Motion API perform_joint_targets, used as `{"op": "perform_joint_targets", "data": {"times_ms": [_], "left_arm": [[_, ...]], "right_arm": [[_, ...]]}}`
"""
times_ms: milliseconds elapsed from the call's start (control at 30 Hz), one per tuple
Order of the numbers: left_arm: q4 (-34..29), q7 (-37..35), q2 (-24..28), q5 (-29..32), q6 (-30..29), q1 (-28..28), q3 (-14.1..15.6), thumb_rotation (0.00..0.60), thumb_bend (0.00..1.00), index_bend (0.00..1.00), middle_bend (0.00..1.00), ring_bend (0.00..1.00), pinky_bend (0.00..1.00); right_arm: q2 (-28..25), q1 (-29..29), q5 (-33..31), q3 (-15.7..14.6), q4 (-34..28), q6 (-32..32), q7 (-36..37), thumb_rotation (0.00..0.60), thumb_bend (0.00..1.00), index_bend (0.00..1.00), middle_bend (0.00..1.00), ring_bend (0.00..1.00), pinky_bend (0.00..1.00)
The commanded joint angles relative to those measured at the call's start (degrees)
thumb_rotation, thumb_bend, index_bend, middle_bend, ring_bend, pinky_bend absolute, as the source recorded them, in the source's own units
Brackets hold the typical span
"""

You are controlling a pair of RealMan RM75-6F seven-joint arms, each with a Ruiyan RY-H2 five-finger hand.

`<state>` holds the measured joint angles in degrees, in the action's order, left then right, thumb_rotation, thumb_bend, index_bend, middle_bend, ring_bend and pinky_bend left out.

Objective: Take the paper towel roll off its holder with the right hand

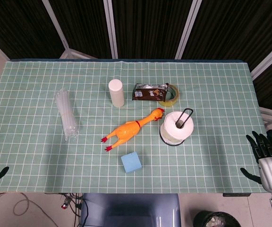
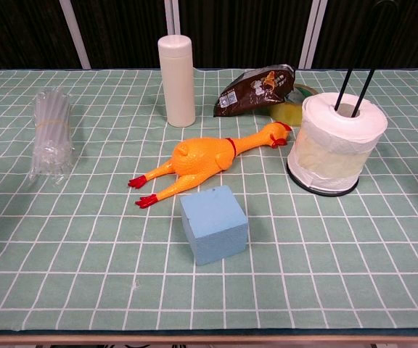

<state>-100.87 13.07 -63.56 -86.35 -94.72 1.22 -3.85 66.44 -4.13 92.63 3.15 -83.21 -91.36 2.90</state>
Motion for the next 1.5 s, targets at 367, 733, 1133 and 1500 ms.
{"op": "perform_joint_targets", "data": {"times_ms": [367,733,1133,1500], "left_arm": [[0.0,-0.1,0.0,-0.4,-0.3,0.1,0.0,0.600,0.05,0.14,0.04,0.00,0.00],[-0.1,0.0,0.1,-0.9,-0.6,0.4,0.2,0.600,0.05,0.14,0.04,0.00,0.00],[-0.1,-0.6,0.4,-0.6,-0.9,0.6,0.0,0.600,0.05,0.14,0.04,0.00,0.00],[-0.1,0.3,-0.1,0.1,-0.3,0.4,-0.3,0.600,0.05,0.14,0.04,0.00,0.00]], "right_arm": [[0.0,-0.1,0.0,-0.1,0.0,0.2,0.5,0.600,0.00,0.02,0.00,0.00,0.00],[-0.2,0.0,0.2,-0.2,-0.2,0.1,1.5,0.600,0.00,0.02,0.00,0.00,0.00],[-1.8,-0.7,-2.8,-1.9,-6.5,6.3,13.0,0.600,0.00,0.00,0.00,0.00,0.00],[2.8,-8.7,-12.2,2.3,-9.7,23.0,42.2,0.600,0.00,0.00,0.00,0.00,0.00]]}}
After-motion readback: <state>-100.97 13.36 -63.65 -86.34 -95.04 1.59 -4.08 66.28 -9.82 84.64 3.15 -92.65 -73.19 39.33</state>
